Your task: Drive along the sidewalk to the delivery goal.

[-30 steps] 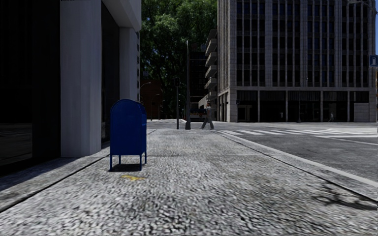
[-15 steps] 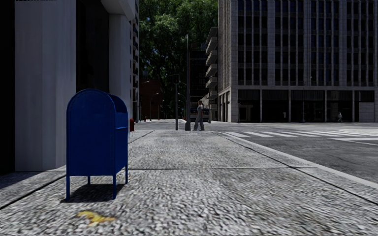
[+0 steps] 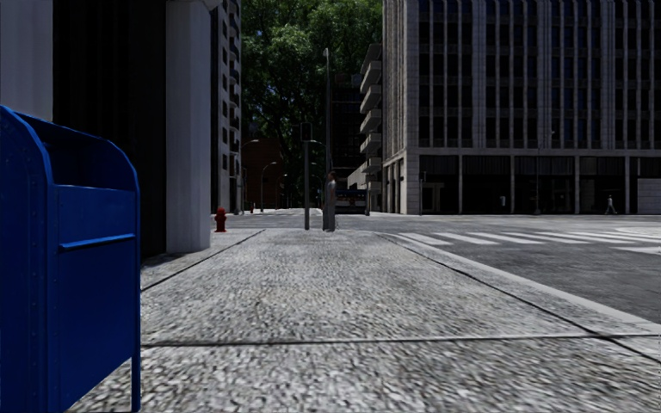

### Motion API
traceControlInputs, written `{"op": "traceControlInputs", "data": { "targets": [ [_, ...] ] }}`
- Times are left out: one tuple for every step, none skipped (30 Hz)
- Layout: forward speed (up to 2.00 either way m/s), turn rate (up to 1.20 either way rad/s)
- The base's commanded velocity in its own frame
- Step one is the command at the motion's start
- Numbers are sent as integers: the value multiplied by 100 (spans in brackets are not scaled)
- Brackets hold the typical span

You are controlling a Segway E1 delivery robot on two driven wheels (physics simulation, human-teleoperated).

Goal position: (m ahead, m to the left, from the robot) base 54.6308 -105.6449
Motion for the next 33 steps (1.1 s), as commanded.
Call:
{"op": "traceControlInputs", "data": {
  "targets": [
    [200,0],
    [200,0],
    [200,0],
    [200,0],
    [200,0],
    [200,0],
    [200,0],
    [200,0],
    [200,0],
    [200,0],
    [200,0],
    [200,0],
    [200,0],
    [200,0],
    [200,0],
    [200,0],
    [200,0],
    [200,0],
    [200,0],
    [200,0],
    [200,0],
    [200,0],
    [200,0],
    [200,0],
    [200,0],
    [200,0],
    [200,0],
    [200,-3],
    [200,-4],
    [200,-5],
    [200,-5],
    [200,-5],
    [200,-5]
  ]
}}
